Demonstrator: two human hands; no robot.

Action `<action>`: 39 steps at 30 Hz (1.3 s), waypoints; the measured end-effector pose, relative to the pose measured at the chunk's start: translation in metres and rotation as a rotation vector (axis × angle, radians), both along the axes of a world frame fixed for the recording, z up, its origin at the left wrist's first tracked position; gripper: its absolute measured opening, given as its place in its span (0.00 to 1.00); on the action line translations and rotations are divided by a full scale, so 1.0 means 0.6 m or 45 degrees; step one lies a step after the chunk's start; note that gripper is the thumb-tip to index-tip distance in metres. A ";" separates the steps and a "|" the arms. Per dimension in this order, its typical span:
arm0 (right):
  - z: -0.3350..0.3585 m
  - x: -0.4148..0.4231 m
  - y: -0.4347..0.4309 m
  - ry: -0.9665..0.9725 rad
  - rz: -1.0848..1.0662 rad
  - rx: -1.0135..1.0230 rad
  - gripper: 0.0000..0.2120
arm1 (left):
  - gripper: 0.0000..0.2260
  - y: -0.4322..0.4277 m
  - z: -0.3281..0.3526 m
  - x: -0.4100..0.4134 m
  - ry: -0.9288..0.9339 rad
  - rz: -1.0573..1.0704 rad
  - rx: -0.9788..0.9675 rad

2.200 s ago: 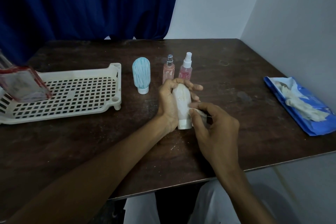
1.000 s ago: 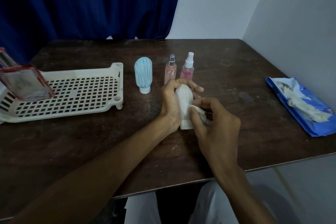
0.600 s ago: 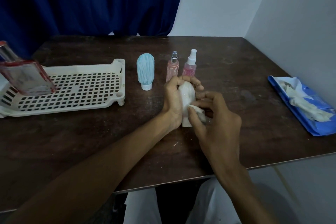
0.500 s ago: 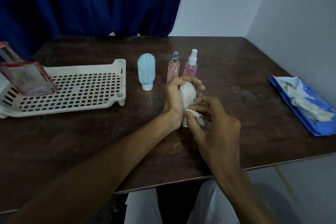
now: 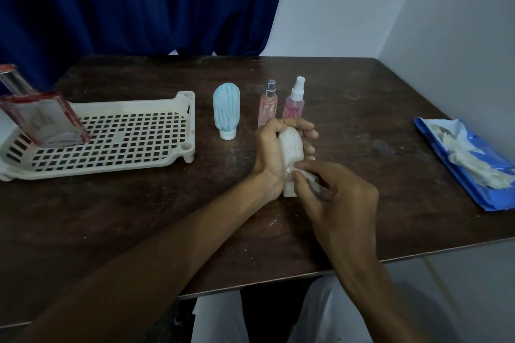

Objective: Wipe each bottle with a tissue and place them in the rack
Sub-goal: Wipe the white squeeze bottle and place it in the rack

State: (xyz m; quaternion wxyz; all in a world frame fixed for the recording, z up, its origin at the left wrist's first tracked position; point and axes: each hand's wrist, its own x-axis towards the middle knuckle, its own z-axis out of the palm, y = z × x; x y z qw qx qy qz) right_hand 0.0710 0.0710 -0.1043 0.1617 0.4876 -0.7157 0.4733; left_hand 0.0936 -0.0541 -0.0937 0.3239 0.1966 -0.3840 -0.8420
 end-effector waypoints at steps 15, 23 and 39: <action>-0.015 0.007 0.001 -0.057 -0.097 -0.091 0.07 | 0.19 0.009 -0.007 0.003 -0.038 -0.213 -0.087; -0.007 0.001 -0.003 -0.012 -0.029 -0.019 0.08 | 0.14 0.011 -0.006 0.002 0.006 -0.041 -0.015; 0.012 -0.015 -0.014 -0.103 -0.051 -0.035 0.06 | 0.16 0.013 0.000 0.003 0.037 0.003 -0.066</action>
